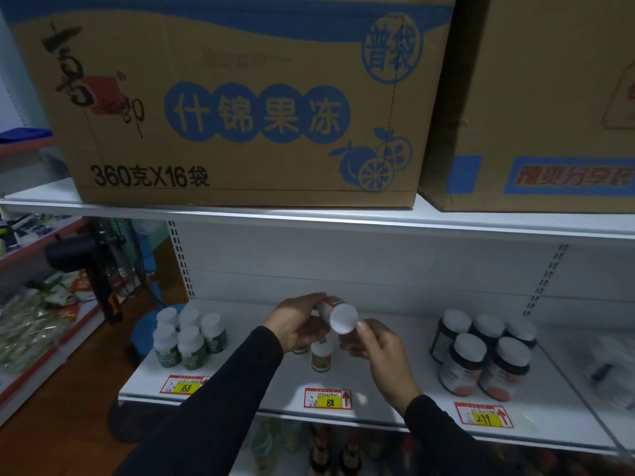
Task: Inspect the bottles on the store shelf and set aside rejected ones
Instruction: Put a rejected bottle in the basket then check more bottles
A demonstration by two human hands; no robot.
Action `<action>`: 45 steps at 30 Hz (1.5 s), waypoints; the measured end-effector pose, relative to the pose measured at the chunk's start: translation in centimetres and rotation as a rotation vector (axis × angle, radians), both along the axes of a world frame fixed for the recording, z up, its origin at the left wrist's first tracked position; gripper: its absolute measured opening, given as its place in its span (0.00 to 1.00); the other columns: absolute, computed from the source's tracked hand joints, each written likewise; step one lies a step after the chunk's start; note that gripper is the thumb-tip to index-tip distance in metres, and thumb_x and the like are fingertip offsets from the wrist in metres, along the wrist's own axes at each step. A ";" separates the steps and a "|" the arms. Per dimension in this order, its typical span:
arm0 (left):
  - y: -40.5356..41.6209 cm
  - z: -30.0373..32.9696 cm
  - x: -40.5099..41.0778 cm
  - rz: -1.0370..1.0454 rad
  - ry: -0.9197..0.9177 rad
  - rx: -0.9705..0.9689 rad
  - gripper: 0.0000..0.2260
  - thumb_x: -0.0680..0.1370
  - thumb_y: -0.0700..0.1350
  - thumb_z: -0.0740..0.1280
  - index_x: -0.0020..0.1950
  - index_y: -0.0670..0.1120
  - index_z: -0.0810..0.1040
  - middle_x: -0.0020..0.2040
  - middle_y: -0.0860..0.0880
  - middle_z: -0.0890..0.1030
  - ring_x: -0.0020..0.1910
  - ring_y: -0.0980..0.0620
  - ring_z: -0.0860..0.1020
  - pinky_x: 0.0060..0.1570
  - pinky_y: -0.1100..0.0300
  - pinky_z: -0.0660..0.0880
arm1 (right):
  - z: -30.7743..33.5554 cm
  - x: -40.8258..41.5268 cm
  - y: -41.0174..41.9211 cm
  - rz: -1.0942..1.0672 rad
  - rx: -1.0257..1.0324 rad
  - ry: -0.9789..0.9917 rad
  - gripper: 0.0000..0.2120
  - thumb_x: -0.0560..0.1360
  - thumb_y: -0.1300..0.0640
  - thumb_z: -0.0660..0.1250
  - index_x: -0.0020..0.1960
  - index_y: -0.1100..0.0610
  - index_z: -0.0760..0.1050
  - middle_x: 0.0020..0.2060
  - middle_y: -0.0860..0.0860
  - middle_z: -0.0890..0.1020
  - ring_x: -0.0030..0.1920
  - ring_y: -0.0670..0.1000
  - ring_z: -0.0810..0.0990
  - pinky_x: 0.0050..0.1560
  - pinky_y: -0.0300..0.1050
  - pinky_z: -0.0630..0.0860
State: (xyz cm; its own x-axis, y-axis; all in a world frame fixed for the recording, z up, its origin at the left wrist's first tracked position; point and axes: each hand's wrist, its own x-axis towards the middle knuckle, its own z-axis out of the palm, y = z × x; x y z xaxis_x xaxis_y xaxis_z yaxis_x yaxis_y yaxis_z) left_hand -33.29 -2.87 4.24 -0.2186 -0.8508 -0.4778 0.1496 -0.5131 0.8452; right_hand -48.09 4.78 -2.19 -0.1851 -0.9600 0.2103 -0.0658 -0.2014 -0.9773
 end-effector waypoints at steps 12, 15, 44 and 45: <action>1.5 1.3 0.4 -0.330 -0.272 -0.787 0.17 0.70 0.37 0.76 0.57 0.49 0.82 0.54 0.52 0.84 0.54 0.58 0.81 0.51 0.66 0.78 | -0.2 -0.8 -0.6 0.065 0.080 0.140 0.17 0.72 0.56 0.75 0.58 0.48 0.76 0.48 0.43 0.84 0.50 0.42 0.82 0.49 0.33 0.77; 1.7 1.0 0.4 -0.390 -0.333 -0.836 0.20 0.69 0.38 0.77 0.60 0.47 0.82 0.56 0.52 0.84 0.55 0.58 0.81 0.55 0.62 0.78 | -0.6 -1.0 -0.7 0.013 0.082 0.137 0.18 0.71 0.56 0.76 0.58 0.47 0.77 0.49 0.43 0.84 0.50 0.41 0.82 0.51 0.36 0.77; -6.0 -7.4 -3.6 -0.632 -1.029 -0.926 0.20 0.80 0.50 0.65 0.72 0.47 0.71 0.66 0.47 0.74 0.65 0.48 0.71 0.65 0.60 0.65 | -10.7 -6.1 -3.1 -0.034 0.367 1.062 0.32 0.79 0.36 0.52 0.77 0.52 0.59 0.77 0.51 0.60 0.77 0.52 0.57 0.75 0.42 0.51; -6.0 -7.8 -3.6 -0.642 -1.060 -0.931 0.20 0.80 0.50 0.65 0.72 0.48 0.71 0.67 0.47 0.74 0.66 0.48 0.71 0.66 0.58 0.64 | -11.2 -6.1 -3.1 -0.041 0.372 1.128 0.33 0.79 0.34 0.50 0.77 0.53 0.61 0.77 0.53 0.61 0.76 0.54 0.59 0.76 0.46 0.52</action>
State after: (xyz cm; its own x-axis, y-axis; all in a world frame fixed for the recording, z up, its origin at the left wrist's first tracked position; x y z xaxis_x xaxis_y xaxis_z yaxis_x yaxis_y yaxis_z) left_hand -36.91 -8.89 -3.55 -0.5659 -0.8243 -0.0179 -0.7347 0.4944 0.4645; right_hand -54.16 1.69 -13.36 -0.1065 -0.9942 -0.0160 -0.9265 0.1051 -0.3612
